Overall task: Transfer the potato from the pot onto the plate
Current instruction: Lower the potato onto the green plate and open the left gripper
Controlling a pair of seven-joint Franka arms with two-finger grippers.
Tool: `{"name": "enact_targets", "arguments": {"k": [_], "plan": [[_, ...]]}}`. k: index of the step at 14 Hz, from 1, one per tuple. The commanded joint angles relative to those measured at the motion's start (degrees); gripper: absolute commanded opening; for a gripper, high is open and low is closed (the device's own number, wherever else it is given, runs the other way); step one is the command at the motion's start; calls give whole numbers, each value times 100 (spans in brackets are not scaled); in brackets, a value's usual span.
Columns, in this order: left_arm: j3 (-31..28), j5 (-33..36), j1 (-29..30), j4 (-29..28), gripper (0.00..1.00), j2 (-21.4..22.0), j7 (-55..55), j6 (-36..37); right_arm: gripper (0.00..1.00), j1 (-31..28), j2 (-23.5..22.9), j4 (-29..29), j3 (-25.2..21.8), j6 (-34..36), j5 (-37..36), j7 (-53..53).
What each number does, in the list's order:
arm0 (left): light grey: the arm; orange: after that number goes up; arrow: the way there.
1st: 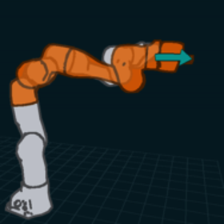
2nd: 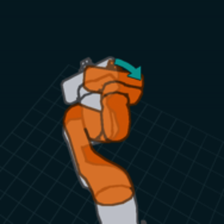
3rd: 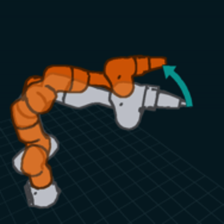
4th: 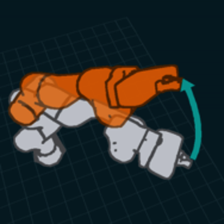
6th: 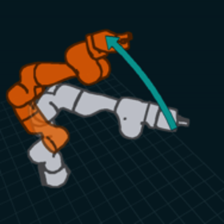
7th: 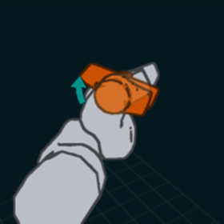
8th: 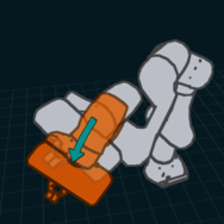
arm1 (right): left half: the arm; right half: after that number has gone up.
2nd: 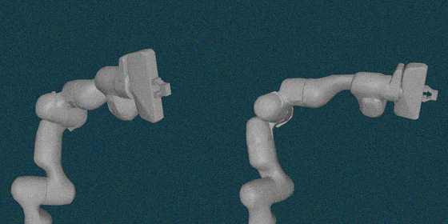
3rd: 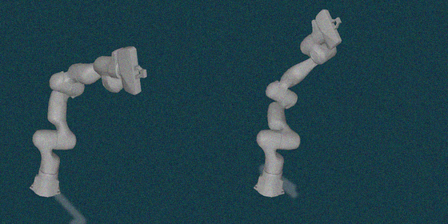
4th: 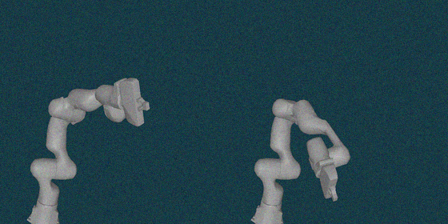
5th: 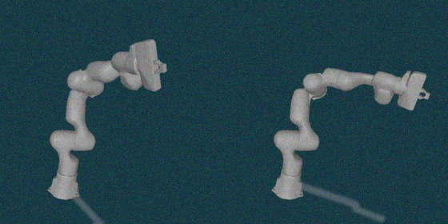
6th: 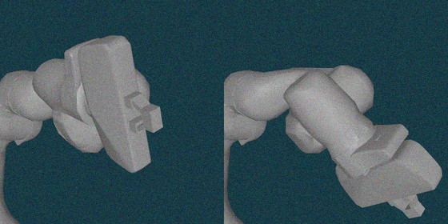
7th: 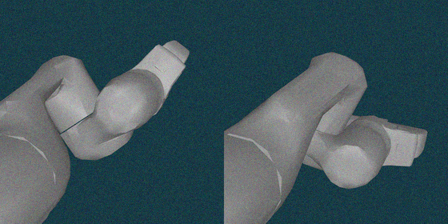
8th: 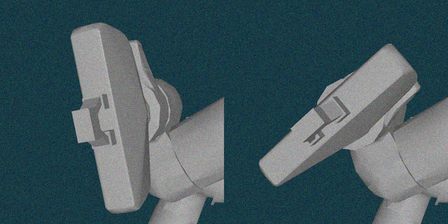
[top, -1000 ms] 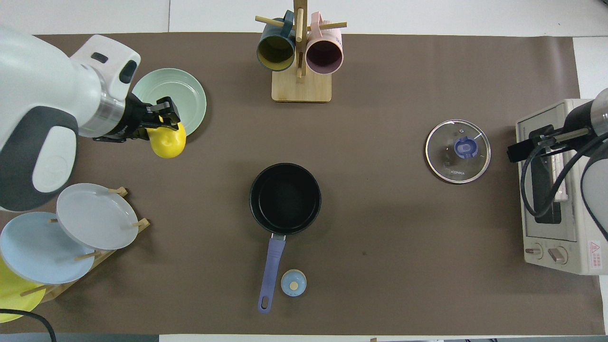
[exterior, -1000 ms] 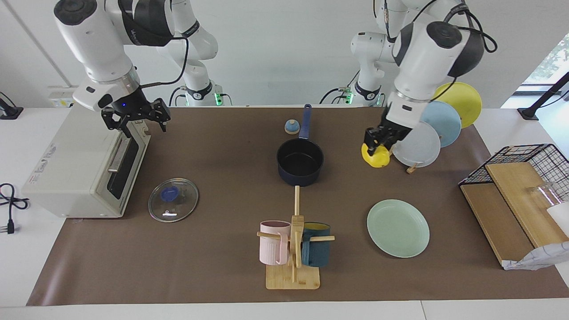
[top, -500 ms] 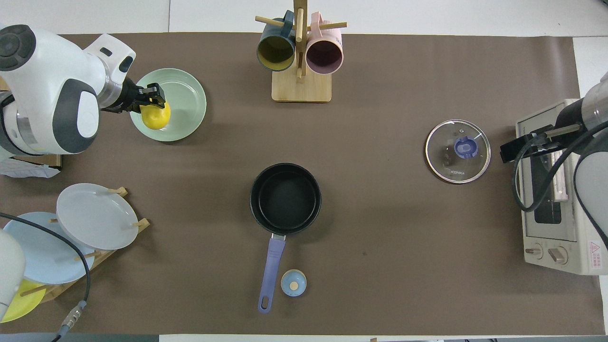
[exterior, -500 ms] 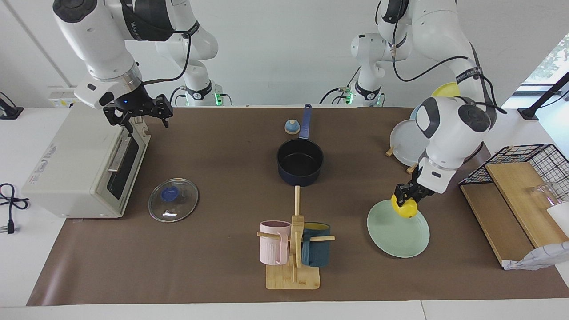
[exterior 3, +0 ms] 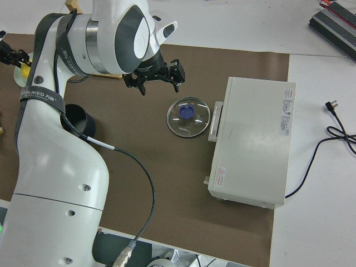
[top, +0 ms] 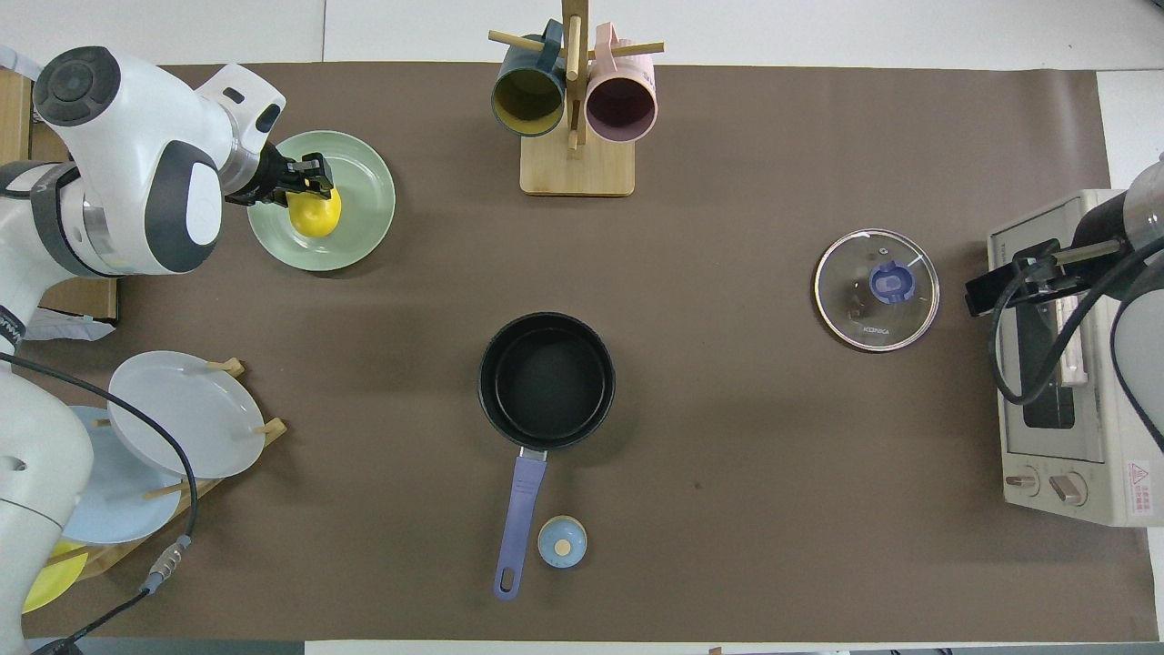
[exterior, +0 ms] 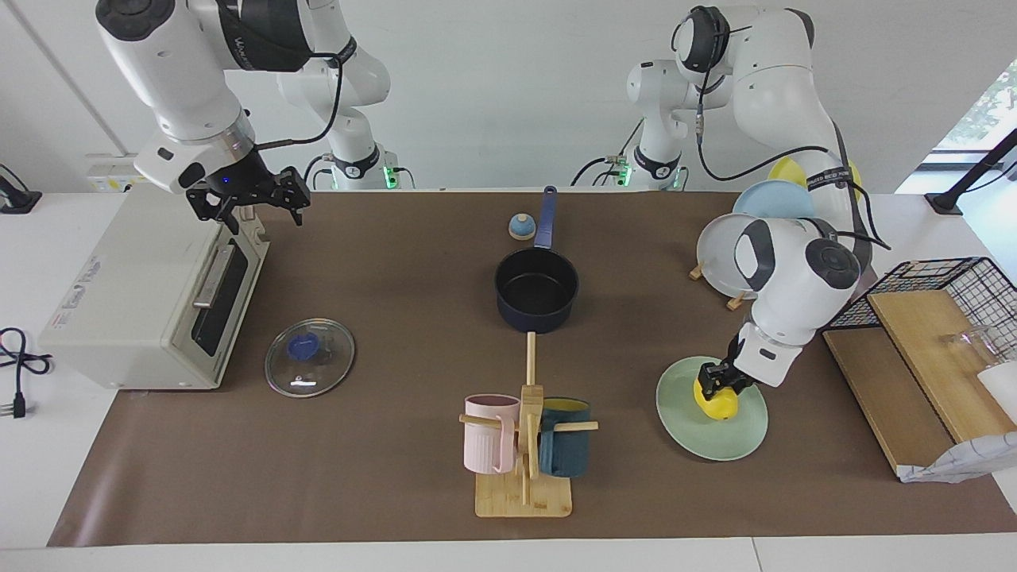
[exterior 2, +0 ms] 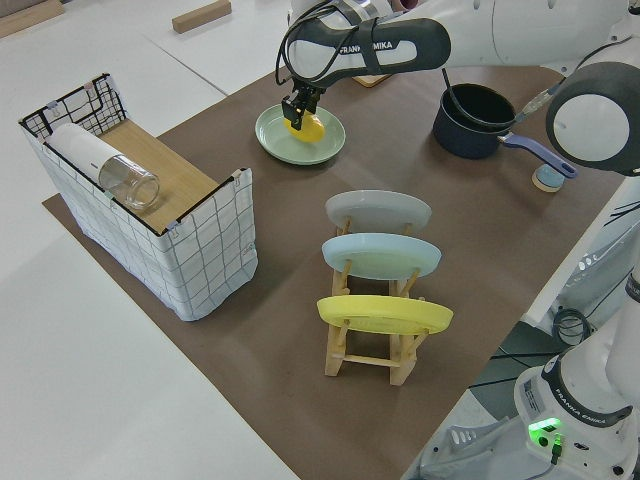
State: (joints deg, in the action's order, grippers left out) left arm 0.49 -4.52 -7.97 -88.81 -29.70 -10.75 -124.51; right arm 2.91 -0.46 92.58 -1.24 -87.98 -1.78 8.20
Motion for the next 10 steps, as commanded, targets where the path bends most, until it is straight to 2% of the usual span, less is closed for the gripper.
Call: {"name": "enact_targets", "arguments": {"k": [1,5,6,7,8,9,10], "plan": [[21,-40,6,-58,0,-53,143,-205,100,78,160,164,-236,70,55,24],[21,-40,41,-66,0,-45,477,-197,100,0,151,199,-202,-174,20,-20],[21,-40,50,-66,14,-44,521,-197,100,-44,125,164,-175,-280,20,-20],[21,-40,50,-66,43,-53,521,-214,100,-123,90,155,-140,-290,3,-20],[21,-40,50,-58,82,-45,539,-240,100,-202,63,138,-27,-272,3,-20],[12,-40,50,-66,100,-53,548,-249,100,-272,63,138,61,-272,-24,-20],[21,-40,59,-66,100,-45,548,-241,100,-299,63,129,106,-255,-76,-20]]}}
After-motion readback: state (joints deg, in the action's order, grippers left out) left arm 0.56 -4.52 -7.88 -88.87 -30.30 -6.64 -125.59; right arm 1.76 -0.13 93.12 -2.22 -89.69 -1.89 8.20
